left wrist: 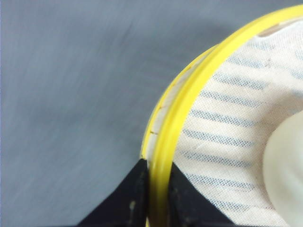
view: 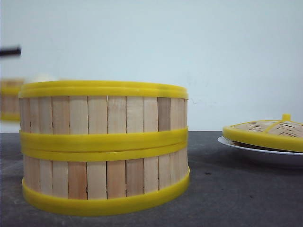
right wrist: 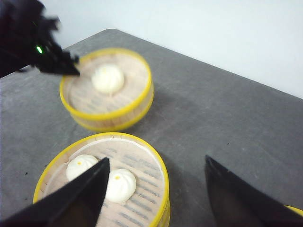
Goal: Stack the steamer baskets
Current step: 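Lift the basket with the left gripper and lower it onto the stack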
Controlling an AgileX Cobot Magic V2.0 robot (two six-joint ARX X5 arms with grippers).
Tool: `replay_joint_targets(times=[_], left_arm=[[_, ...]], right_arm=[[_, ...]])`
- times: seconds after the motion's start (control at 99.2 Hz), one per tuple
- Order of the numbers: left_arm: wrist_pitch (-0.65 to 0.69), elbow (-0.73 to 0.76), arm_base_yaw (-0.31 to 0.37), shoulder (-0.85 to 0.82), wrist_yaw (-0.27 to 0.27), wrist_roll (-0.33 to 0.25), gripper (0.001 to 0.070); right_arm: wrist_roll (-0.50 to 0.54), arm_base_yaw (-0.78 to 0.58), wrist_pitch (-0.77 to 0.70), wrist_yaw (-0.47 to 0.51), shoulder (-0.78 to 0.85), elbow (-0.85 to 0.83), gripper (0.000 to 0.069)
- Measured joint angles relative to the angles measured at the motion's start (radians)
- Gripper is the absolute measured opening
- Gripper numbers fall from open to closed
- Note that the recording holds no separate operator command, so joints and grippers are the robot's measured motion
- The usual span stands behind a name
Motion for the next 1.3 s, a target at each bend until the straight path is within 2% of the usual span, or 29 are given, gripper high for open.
replay_joint_targets(times=[0.101, 0.222, 0.363, 0.544, 0.716, 0.867, 0.998, 1.119, 1.301], left_arm=[[-0.052, 0.019, -0.019, -0.066, 0.084, 0.009, 0.0018], [-0.116, 0.019, -0.055, -0.138, 0.132, 0.036, 0.0018], [-0.208, 0.019, -0.098, -0.224, 0.215, 0.071, 0.0018], [-0.308, 0.020, -0.209, -0.270, 0.248, 0.119, 0.0018], [-0.361, 0.020, -0.328, -0.240, 0.240, 0.159, 0.0018], [-0.360, 0.020, -0.411, -0.234, 0.155, 0.164, 0.0018], [-0.359, 0.020, -0.436, -0.219, 0.131, 0.164, 0.0018], [-0.359, 0.020, -0.454, -0.188, 0.076, 0.164, 0.0018], [-0.351, 0.020, -0.458, -0.140, 0.070, 0.164, 0.0018]], right_arm=[[0.000, 0.000, 0.006, 0.000, 0.000, 0.000, 0.0393], [0.000, 0.000, 0.008, 0.015, -0.001, 0.000, 0.0393], [0.000, -0.001, 0.008, 0.053, -0.016, 0.000, 0.0393], [0.000, 0.000, 0.009, 0.076, -0.055, 0.000, 0.0393], [0.001, 0.000, 0.009, 0.079, -0.092, 0.000, 0.0393], [0.012, 0.000, 0.008, 0.079, -0.121, 0.000, 0.0393], [0.017, 0.000, 0.009, 0.079, -0.145, 0.000, 0.0393], [0.021, 0.000, 0.008, 0.079, -0.151, 0.000, 0.0393], [0.029, 0.000, -0.003, 0.078, -0.150, 0.000, 0.0393]])
